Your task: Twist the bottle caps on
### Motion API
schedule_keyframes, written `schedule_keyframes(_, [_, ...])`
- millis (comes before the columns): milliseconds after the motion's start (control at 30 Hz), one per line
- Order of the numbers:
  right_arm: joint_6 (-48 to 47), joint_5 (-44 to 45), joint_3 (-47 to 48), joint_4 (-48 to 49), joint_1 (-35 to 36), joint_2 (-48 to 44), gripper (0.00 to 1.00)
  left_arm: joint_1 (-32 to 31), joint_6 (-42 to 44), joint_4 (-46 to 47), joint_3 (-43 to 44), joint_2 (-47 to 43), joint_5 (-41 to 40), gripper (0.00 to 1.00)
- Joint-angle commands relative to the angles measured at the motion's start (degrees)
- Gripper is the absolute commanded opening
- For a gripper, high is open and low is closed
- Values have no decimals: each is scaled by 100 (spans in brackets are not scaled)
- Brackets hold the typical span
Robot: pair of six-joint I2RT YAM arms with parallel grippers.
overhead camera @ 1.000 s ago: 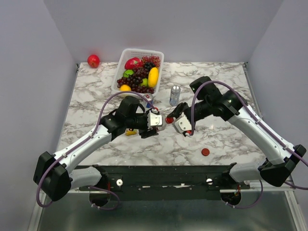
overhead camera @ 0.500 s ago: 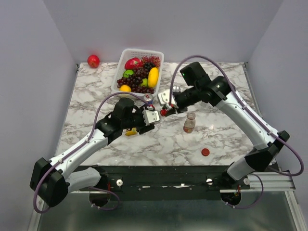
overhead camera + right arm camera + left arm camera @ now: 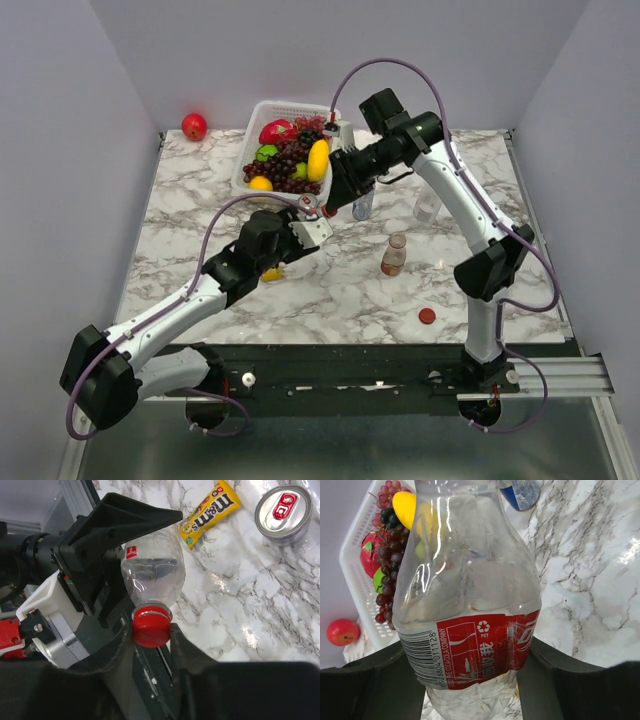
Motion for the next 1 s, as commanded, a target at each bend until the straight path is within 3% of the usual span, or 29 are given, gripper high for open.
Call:
schedule_keyframes(0, [254, -625, 768, -97, -195, 246, 51, -71, 19, 833, 110, -148, -7, 0])
schedule_keyframes(67, [-211, -687, 1166, 8, -424, 46, 59, 156, -262, 300, 65, -262, 833, 0])
schedule_keyframes(133, [-642, -792, 879, 219, -758, -253, 61, 507, -587, -273, 153, -332, 2362, 0])
schedule_keyframes(200, [-2133, -976, 326, 194, -855, -961, 61, 588, -589, -941, 241, -298, 3103, 0])
schedule_keyframes(233, [-2844, -1047, -165, 263, -847, -1297, 61, 588, -571, -1126, 354, -237, 3663, 0])
schedule_keyframes(267, [-4025, -1178, -1545, 455, -847, -1762, 63, 588, -545, -1432, 416, -184, 3860, 0])
schedule_keyframes(333, [-4816, -1188, -2827, 1464, -803, -3045, 64, 588, -178, -1794, 714, 61, 4369, 0])
schedule_keyframes(367, [-5255, -1066, -3955, 1885, -725, -3398, 67, 588, -10, -2231, 846, 176, 4476, 0])
schedule_keyframes(400, [-5494, -804, -4349, 2490, -541, -3697, 68, 588, 148, -2453, 995, 299, 4538, 0])
schedule_keyframes(500, [-6426, -425, -5186, 2960, -58, -4429, 68, 588, 1158, -3577, 1733, 878, 4732, 0])
schedule_keyframes(633, [-6778, -257, -5215, 2971, 330, -4500, 67, 588, 1749, -4309, 2420, 1415, 4811, 0])
schedule_keyframes(967, [-7789, -63, -5118, 2259, 674, -4307, 56, 536, 1873, -4152, 2518, 1425, 4697, 0])
